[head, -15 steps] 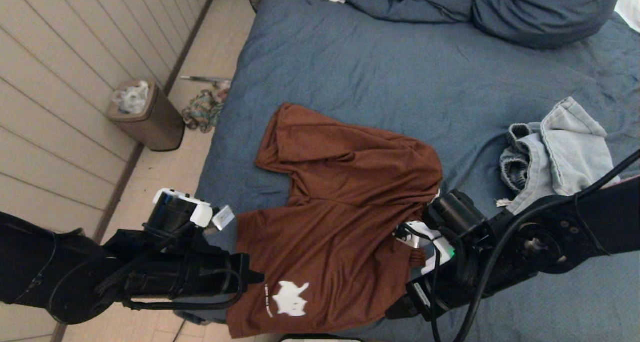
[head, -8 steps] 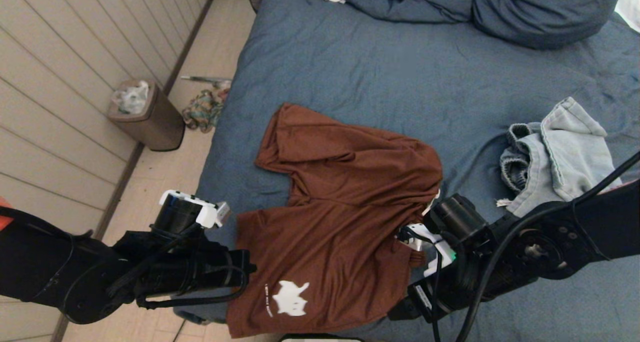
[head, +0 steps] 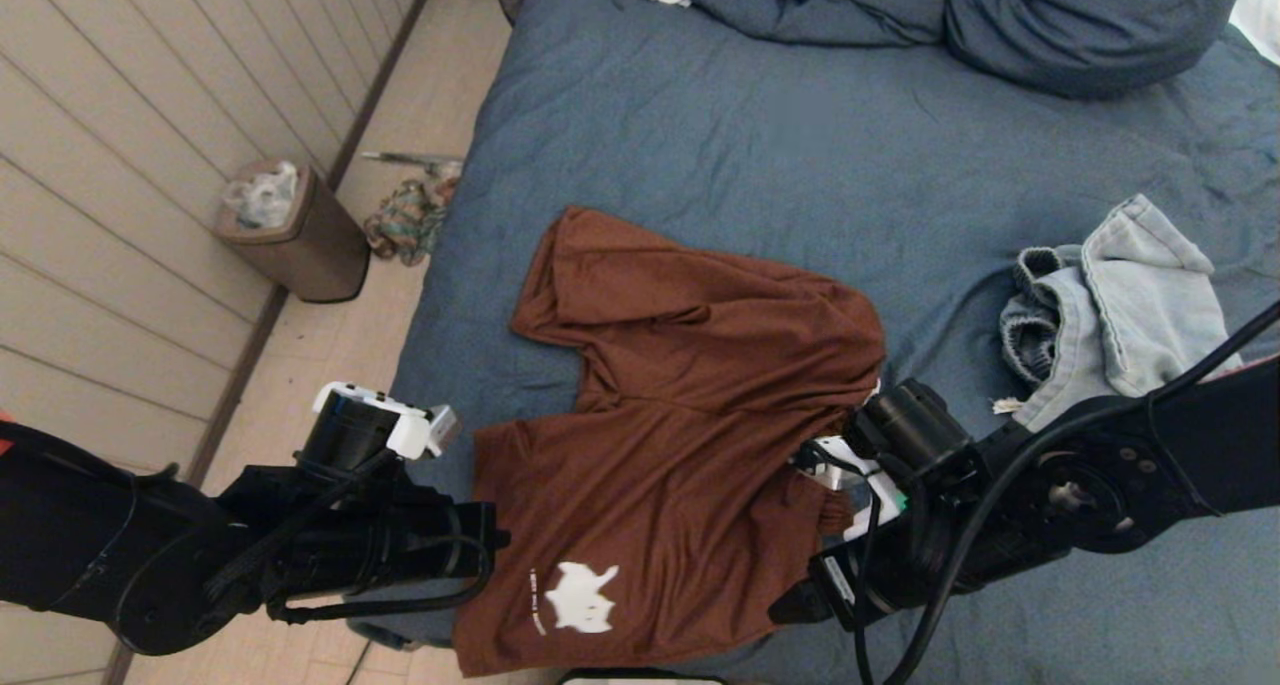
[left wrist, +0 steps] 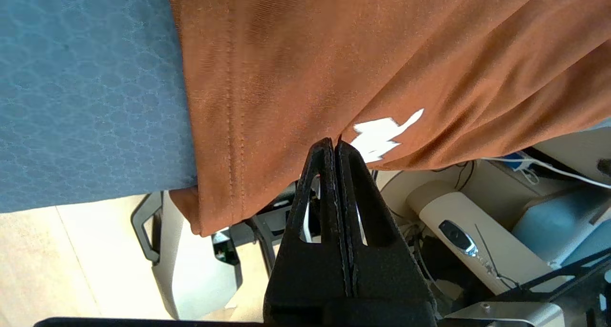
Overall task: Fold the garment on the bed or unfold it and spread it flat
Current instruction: Fold the brown shorts
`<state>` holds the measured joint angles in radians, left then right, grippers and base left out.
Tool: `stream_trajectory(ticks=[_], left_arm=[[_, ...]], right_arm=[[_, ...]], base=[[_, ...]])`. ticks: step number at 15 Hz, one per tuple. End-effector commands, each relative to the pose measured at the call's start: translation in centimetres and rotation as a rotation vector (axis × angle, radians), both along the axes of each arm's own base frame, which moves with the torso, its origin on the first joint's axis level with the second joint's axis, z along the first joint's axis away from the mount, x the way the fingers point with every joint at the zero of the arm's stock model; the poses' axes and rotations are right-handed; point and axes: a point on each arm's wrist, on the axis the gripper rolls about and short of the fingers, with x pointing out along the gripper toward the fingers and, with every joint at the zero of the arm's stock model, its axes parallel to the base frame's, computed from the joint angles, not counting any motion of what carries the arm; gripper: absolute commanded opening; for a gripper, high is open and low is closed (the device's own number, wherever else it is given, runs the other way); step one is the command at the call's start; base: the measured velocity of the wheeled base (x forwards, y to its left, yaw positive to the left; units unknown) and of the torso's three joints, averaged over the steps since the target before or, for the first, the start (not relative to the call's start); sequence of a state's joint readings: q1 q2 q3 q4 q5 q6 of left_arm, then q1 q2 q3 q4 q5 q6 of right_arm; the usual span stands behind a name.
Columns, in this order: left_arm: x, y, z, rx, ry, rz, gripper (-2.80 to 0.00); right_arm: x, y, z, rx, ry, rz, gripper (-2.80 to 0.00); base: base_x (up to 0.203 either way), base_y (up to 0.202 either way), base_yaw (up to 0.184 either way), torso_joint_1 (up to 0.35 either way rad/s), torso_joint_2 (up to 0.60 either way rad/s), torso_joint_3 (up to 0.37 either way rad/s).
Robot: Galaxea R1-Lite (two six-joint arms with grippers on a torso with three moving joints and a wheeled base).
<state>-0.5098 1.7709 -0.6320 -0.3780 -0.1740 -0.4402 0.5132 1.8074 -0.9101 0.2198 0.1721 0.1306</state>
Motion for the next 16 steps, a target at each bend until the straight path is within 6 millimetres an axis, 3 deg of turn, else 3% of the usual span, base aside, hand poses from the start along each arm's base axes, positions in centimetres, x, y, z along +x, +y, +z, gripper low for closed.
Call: stream_trajectory(ticks=[1, 14, 15, 16], left_arm=[[0.1, -0.1, -0.2, -0.001, 0.005, 0.001, -2.80], [0.2, -0.1, -0.2, 0.000, 0.005, 0.001, -2.80], [0.2, -0.1, -0.2, 0.002, 0.005, 0.003, -2.80], [0.2, -0.1, -0.2, 0.001, 0.005, 0.002, -2.80]], right_arm=[[-0.1, 0.0, -0.1, -0.023, -0.009, -0.011, 0.00], [1.1, 1.7, -2.6, -0.062, -0.049, -0.011, 0.00], [1.2, 1.7, -2.7, -0.071, -0.056, -0.017, -2.80], [1.4, 1.8, -2.8, -0.076, -0.067, -0.020, -2.80]], base=[[0.000, 0.000, 0.000, 0.000, 0.00, 0.000], [0.000, 0.000, 0.000, 0.000, 0.00, 0.000], [0.000, 0.000, 0.000, 0.000, 0.00, 0.000], [0.000, 0.000, 0.000, 0.000, 0.00, 0.000]])
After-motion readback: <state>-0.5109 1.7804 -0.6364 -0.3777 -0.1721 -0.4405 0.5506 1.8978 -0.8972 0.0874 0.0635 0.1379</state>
